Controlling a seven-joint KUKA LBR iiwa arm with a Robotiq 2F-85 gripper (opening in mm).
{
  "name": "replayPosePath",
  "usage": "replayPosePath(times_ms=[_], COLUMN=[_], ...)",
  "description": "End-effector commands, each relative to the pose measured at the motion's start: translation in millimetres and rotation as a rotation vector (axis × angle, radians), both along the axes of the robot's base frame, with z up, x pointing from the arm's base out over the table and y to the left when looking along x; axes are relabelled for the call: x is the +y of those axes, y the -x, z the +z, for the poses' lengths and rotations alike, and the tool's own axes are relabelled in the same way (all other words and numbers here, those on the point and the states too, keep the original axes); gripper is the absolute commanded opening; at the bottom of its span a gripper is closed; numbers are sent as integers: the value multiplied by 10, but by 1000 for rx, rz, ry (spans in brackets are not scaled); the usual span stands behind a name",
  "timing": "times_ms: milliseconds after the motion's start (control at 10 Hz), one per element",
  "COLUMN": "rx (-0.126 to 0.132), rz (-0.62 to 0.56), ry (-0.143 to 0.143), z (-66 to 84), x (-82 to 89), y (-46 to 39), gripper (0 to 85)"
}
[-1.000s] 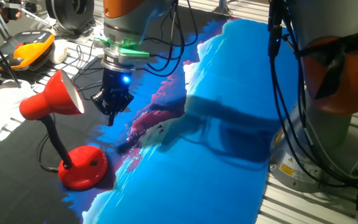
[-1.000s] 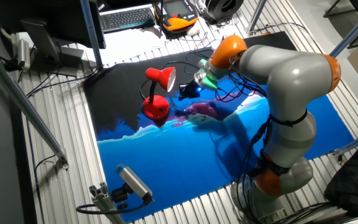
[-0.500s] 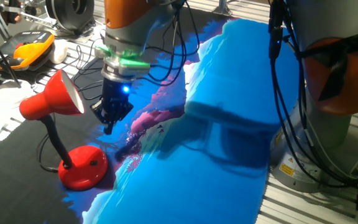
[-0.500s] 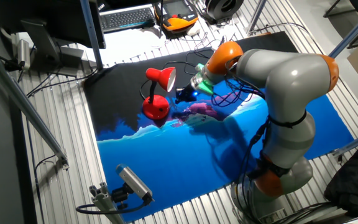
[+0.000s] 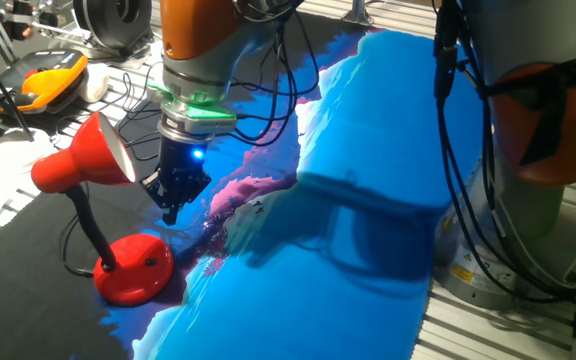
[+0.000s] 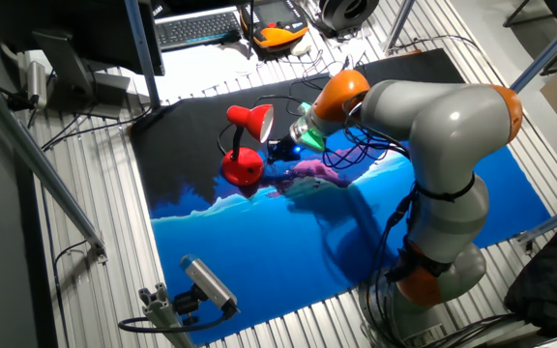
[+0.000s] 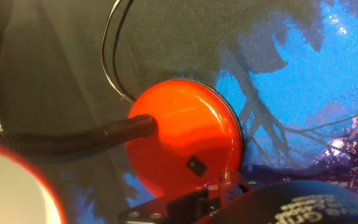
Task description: Turn on the desk lamp by pressing the button
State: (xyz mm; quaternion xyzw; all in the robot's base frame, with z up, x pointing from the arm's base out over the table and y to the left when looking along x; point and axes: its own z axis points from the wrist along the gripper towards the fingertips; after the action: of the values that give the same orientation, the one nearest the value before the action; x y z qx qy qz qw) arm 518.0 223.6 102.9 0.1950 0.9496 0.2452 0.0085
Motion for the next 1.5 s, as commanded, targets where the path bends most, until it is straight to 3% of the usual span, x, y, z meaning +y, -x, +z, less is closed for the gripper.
replayPosePath(times_ms=[0, 200, 300, 500, 700, 900, 1000, 1100, 1200, 1400], rx=[3, 27, 46, 71, 80, 85, 75, 87, 88, 95], rz=[7, 27, 25, 39, 39, 36, 42, 37, 32, -2], ry=[0, -14, -48, -32, -45, -36, -32, -54, -55, -86], z=[-1, -1, -1, -1, -1, -1, -1, -1, -1, -1], x=[1, 1, 1, 1, 1, 1, 1, 1, 1, 1], y=[0, 0, 0, 0, 0, 0, 0, 0, 0, 0], gripper=[0, 0, 0, 0, 0, 0, 0, 0, 0, 0])
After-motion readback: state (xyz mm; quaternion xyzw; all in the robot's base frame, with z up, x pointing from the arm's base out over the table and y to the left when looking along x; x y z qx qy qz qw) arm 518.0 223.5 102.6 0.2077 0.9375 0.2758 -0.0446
